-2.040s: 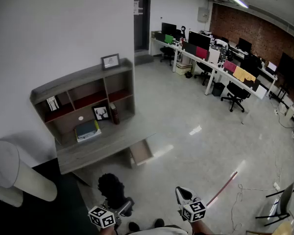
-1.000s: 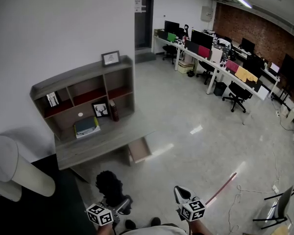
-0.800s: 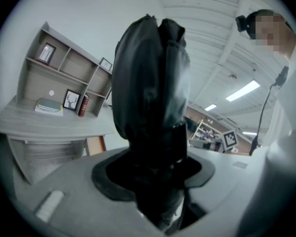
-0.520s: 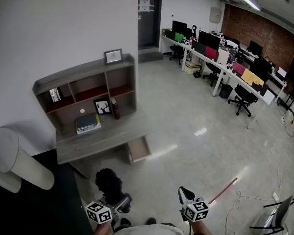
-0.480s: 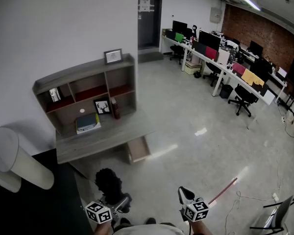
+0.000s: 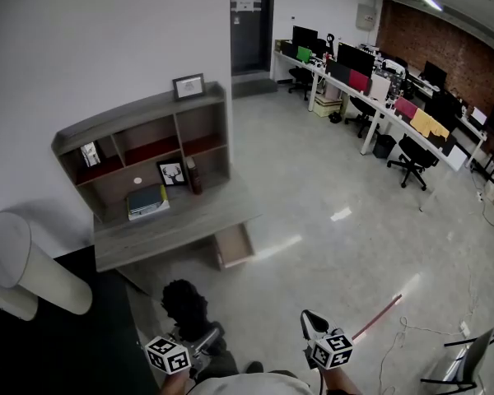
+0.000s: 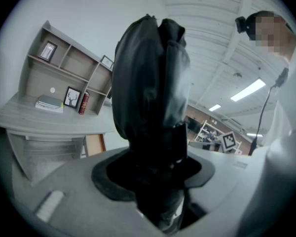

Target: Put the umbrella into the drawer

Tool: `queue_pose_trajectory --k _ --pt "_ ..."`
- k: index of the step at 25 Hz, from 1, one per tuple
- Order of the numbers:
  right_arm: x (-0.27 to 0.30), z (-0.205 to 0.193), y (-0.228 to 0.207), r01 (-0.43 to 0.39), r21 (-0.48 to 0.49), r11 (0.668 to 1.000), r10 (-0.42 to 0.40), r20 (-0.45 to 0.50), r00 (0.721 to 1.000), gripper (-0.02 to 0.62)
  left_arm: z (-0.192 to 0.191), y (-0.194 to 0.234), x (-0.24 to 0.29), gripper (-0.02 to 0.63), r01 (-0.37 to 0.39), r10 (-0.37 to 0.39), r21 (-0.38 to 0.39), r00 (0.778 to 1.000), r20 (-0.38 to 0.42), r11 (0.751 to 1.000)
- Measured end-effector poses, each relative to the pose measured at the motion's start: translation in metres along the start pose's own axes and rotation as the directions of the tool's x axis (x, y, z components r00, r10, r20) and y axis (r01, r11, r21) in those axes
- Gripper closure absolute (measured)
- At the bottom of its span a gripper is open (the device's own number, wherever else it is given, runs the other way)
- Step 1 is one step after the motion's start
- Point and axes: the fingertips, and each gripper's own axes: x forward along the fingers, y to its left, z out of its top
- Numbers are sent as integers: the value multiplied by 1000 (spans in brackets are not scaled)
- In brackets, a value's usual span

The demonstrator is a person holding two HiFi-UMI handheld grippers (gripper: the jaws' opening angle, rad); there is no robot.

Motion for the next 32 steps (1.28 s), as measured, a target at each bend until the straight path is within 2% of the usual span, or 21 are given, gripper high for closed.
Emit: queue_pose_trajectory --k 7,19,32 --pt "41 3 -6 29 20 999 -29 -27 999 591 17 41 20 374 13 -13 -21 1000 -18 1000" --pt "133 43 -16 86 29 996 -85 -32 996 591 79 126 70 374 51 -52 -19 997 -48 999" --pt "217 62 -7 178 48 983 -175 -62 983 590 110 216 97 374 119 -120 -20 983 -138 993"
